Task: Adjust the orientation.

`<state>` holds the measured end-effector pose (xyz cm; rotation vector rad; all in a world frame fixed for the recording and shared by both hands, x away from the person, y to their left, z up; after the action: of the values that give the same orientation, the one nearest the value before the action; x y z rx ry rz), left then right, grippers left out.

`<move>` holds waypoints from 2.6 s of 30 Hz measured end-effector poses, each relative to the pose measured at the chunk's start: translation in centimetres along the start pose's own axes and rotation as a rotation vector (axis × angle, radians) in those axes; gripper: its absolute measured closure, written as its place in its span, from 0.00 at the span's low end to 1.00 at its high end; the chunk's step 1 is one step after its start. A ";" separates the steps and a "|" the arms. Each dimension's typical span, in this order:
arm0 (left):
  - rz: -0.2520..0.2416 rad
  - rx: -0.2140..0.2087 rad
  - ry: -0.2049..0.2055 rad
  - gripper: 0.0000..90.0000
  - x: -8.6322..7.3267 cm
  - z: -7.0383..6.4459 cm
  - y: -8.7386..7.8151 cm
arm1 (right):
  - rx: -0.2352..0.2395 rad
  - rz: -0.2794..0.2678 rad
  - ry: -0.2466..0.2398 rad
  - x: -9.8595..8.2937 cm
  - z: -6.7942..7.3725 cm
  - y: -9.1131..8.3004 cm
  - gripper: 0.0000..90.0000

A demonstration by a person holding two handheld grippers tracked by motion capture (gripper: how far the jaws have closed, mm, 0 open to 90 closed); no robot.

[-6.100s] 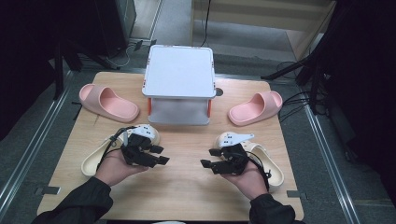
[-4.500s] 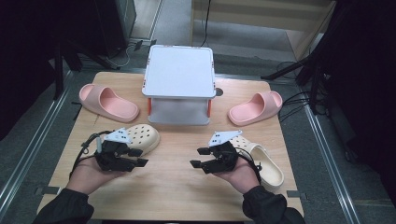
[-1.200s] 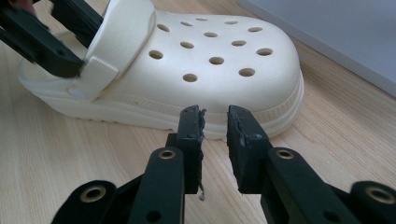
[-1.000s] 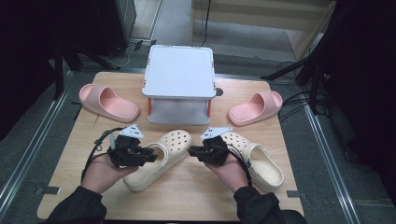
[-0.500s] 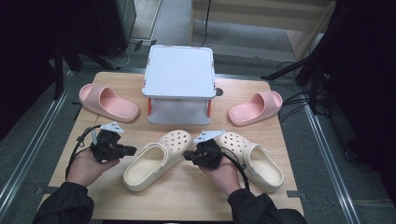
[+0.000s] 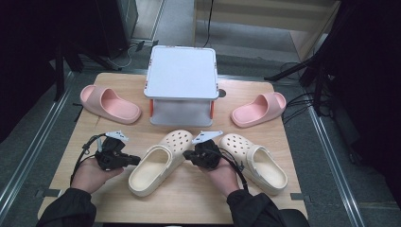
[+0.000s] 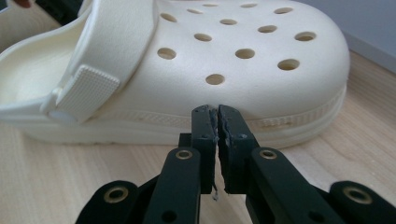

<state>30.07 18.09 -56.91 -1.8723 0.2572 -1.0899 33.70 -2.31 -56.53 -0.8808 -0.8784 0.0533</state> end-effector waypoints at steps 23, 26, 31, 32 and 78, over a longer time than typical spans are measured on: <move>0.016 -0.091 0.045 0.93 0.4 -2.9 1.2 | -0.013 -0.027 0.043 2.0 -2.0 1.0 0.94; 0.015 -0.098 0.052 0.93 0.5 -3.2 1.3 | -0.016 -0.029 0.045 2.1 -2.1 1.0 0.94; 0.018 -0.098 0.064 0.90 0.5 -3.3 1.4 | -0.024 -0.028 0.049 2.2 -2.2 1.0 0.94; 0.015 -0.098 0.065 0.90 0.5 -3.3 1.4 | -0.024 -0.028 0.049 2.2 -2.2 1.0 0.94; -0.125 -0.032 0.048 0.45 4.6 0.7 -0.1 | 0.008 -0.028 0.049 -3.3 -4.5 -14.1 0.70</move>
<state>33.26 16.01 -54.30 -1.9127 0.1880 -1.2229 30.38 -15.81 -50.39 -0.8588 -0.8440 0.0114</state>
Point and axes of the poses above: each handheld gripper's, and its own axes: y roughly forward along the jaws, x roughly out of its top, z roughly to its left, the point moved 9 cm from there along y, roughly forward along the jaws, and after that the axes turned 13 degrees about y, right-handed, at the moved point
